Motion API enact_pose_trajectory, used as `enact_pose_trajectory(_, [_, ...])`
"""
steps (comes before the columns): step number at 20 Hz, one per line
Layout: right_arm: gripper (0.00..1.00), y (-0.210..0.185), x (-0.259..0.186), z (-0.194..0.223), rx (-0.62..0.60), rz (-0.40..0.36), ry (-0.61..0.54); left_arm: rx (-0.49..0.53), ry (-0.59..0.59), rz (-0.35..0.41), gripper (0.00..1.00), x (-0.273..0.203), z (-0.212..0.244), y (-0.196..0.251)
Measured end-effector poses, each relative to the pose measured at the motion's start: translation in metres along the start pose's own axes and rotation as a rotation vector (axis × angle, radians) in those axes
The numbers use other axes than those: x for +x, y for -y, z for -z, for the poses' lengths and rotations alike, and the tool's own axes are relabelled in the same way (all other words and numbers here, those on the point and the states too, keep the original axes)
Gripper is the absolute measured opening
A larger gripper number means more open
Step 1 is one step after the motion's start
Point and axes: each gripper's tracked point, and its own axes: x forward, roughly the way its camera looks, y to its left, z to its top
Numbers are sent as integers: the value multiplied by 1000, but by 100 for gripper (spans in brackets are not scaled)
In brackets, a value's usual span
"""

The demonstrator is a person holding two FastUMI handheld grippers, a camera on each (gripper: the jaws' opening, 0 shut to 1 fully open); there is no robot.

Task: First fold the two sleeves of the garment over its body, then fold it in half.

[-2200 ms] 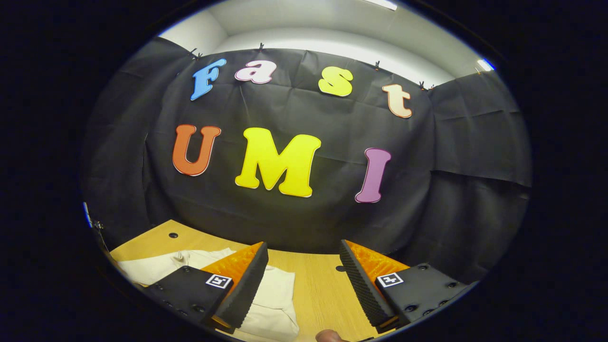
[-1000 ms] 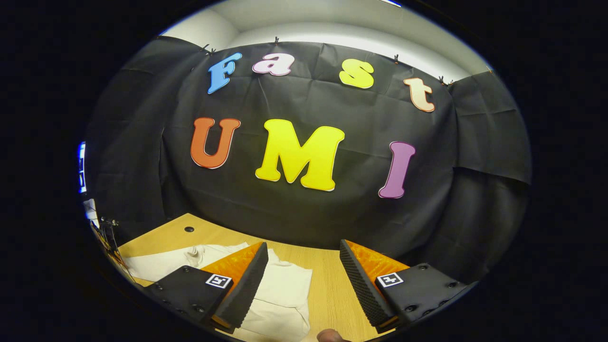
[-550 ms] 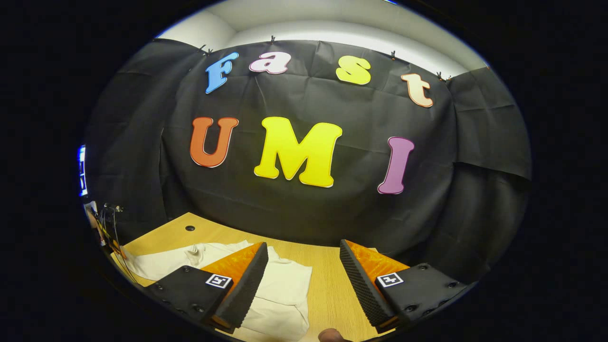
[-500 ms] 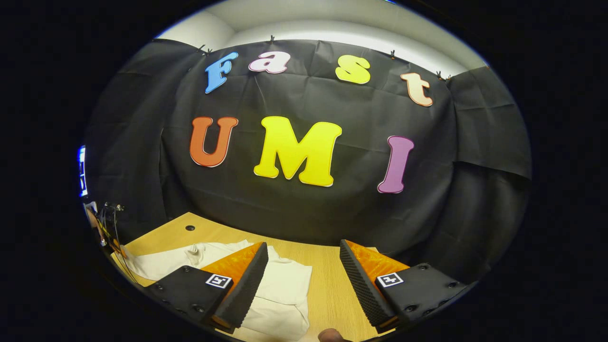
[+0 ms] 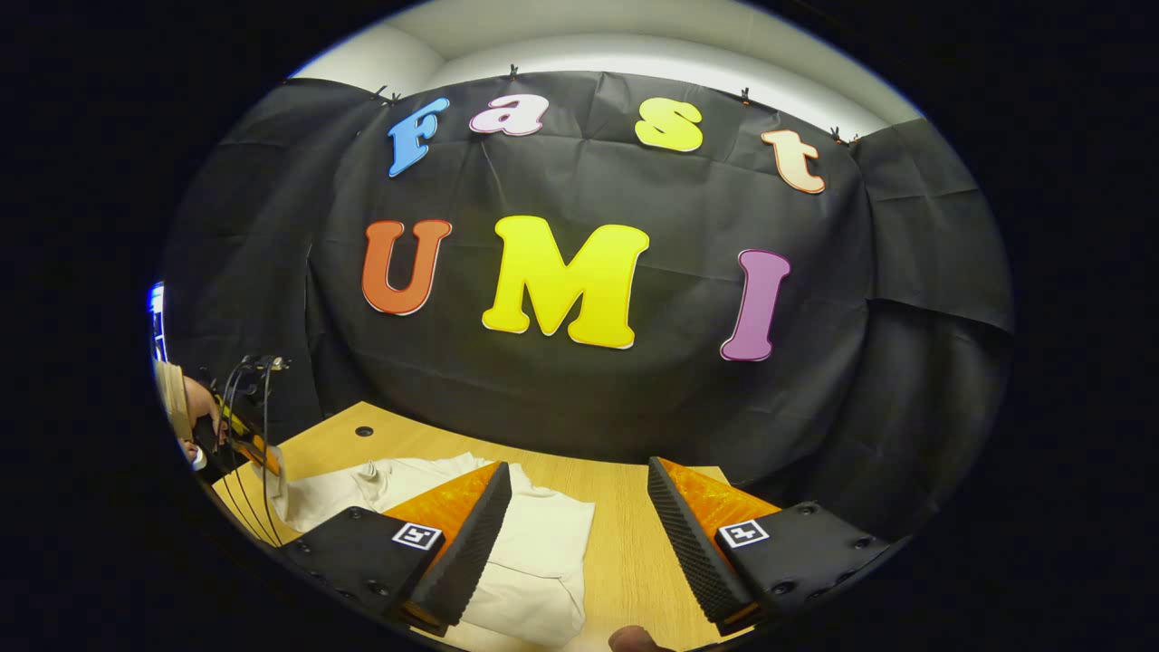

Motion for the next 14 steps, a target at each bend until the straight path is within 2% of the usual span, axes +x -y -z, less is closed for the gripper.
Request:
enact_pose_trajectory(1, [95,2,-1,1,-3,-3,-1,19,-3,12,0,1,-1,18])
enact_pose_trajectory(2, [95,3,-2,1,-7,-4,0,35,-3,25,4,1,-4,36])
enact_pose_trajectory(5, [95,10,-4,6,-20,-6,-5,86,12,38,4,5,-14,78])
enact_pose_trajectory(6, [95,13,-4,7,-21,-4,-9,109,15,47,0,5,-17,95])
enact_pose_trajectory(7, [95,16,-4,7,-21,0,-11,131,13,55,4,6,-16,110])
enact_pose_trajectory(14, [95,43,2,13,7,44,-27,262,-16,107,3,3,0,222])
